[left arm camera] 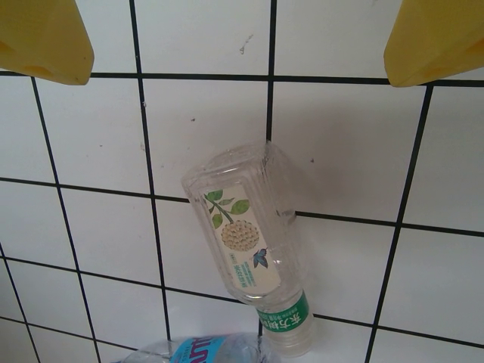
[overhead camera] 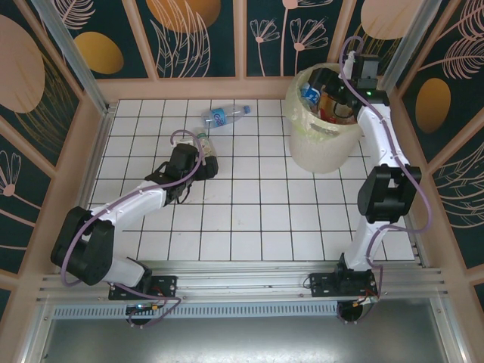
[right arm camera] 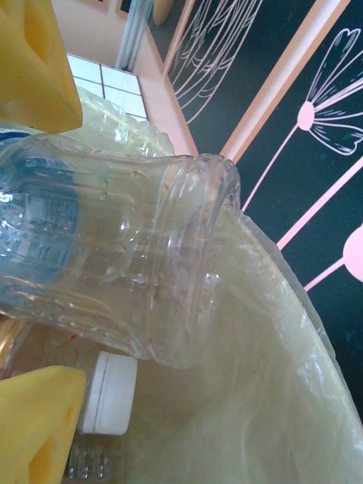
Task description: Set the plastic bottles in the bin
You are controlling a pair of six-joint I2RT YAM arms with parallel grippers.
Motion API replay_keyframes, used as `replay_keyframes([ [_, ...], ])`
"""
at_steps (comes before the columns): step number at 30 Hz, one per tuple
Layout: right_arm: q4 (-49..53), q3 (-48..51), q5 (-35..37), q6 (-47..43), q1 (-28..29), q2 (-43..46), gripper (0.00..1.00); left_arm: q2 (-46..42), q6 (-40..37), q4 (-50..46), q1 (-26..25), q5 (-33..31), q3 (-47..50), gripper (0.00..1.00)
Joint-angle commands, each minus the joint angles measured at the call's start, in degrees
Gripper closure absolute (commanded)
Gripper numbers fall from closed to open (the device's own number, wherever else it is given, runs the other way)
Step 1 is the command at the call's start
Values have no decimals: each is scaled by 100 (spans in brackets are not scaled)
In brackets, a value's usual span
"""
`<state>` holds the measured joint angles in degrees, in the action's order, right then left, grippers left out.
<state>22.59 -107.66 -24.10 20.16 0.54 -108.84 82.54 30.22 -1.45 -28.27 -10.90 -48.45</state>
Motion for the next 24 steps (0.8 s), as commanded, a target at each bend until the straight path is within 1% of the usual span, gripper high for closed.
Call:
replay_keyframes([
  [1,-191,-227,-284,92,35,-189,20,-66,-77,170,31,70,13,1],
  [6,-359,-255,-471,163,36,-269,24,-47,-83,189,28,83,27,1],
  [12,-413,-273,-465,121,28,-130,39,-45,-86,198,27,88,48,1],
  [15,-455,-246,-322,59,-8,100,44,-41,-86,220,32,88,76,1],
  [19,-457,-189,-173,30,-185,429,45,-36,-77,259,30,79,155,1],
  [22,-122,-234,324,-101,-322,566,45,-47,-69,260,31,52,202,2],
  [24,-20,-140,511,-176,-410,660,45,-63,-69,251,32,44,196,1],
])
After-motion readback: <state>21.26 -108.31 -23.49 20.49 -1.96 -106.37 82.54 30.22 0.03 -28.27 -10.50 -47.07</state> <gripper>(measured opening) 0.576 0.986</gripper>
